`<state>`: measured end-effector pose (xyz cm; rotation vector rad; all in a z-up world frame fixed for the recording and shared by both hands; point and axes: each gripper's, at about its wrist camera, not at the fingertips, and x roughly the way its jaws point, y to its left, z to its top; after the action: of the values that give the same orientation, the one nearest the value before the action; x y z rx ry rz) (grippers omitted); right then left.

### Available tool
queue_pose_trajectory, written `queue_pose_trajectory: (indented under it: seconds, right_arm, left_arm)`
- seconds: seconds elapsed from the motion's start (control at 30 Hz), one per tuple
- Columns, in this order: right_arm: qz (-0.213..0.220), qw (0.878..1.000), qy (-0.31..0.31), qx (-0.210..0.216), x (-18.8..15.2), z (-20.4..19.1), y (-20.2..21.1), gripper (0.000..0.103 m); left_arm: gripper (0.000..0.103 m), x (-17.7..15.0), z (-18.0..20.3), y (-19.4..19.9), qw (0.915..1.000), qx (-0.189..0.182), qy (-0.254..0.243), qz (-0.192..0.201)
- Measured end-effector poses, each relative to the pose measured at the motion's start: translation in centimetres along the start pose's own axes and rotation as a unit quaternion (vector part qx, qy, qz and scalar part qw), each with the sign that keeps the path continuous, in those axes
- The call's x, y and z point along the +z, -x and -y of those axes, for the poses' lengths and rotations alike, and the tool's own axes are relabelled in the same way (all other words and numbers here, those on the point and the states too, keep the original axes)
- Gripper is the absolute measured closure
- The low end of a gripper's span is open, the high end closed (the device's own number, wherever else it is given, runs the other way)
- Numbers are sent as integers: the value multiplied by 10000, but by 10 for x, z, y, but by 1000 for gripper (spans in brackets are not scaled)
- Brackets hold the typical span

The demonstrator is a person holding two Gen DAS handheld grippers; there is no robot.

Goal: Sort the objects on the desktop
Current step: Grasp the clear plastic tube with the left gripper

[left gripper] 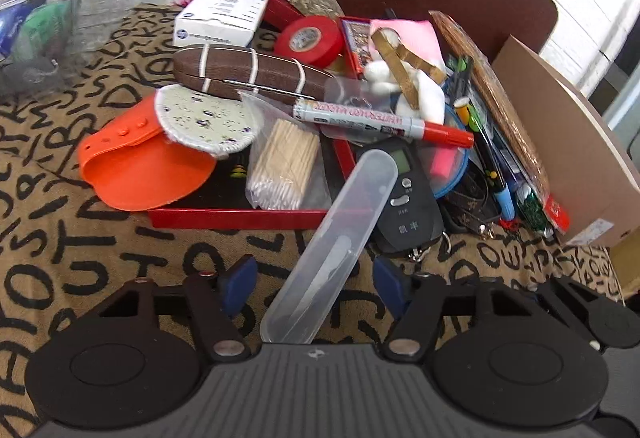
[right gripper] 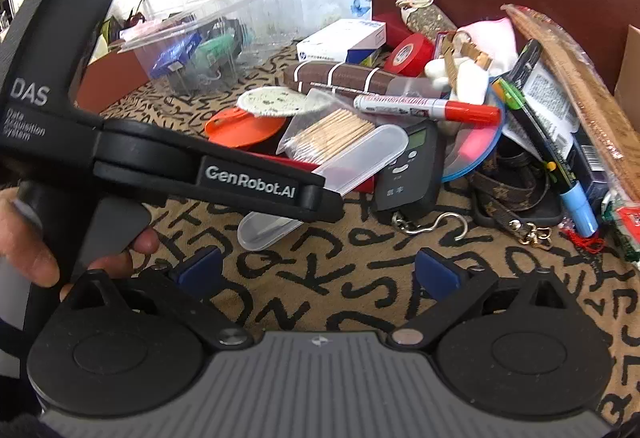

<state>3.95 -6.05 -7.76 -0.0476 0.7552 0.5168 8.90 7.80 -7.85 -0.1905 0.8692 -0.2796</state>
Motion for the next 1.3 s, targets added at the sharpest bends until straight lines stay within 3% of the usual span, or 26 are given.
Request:
queue_pose_trajectory:
  seconds: [0.1, 0.23, 0.33, 0.4, 0.53, 0.63, 0.73, 0.9, 1.03, 1.3]
  right_arm:
    - [-15, 9999, -94, -59, -1, 5, 2, 3]
    - [20, 9997, -163, -161, -7, 14, 11, 3]
    - [75, 9994, -176, -288, -13, 21, 19, 4]
    - [81, 9993, -186, -326, -13, 23, 19, 19]
    - [93, 9996, -58, -269, -9, 19, 8, 20]
    - [127, 9993, 143, -335, -5, 13, -3, 29]
    - [37, 9988, 295, -396, -6, 11, -13, 47]
    - [34, 9984, 513, -230, -11, 6, -6, 75]
    - [47, 9988, 447, -214, -12, 5, -6, 75]
    - [181, 9990, 407, -90, -18, 8, 20, 75]
  left_arm:
    - [45, -1, 7, 0, 9996, -263, -42, -128]
    - [47, -7, 24, 2, 9942, -1023, -58, -338]
    - [47, -10, 36, 1, 9960, -816, -223, -273]
    - [48, -6, 36, -5, 9978, -590, -113, -281]
    - [49, 3, 26, -11, 9986, -395, 255, -234]
    - [59, 5, 19, -13, 9980, -322, 516, -161]
    - [67, 5, 18, -12, 9976, -346, 587, -150]
    - [63, 3, 25, -14, 9979, -239, 602, -73]
    - [69, 0, 24, -13, 9975, -285, 652, -18]
    - [70, -9, 39, 9, 9962, -361, 785, 140]
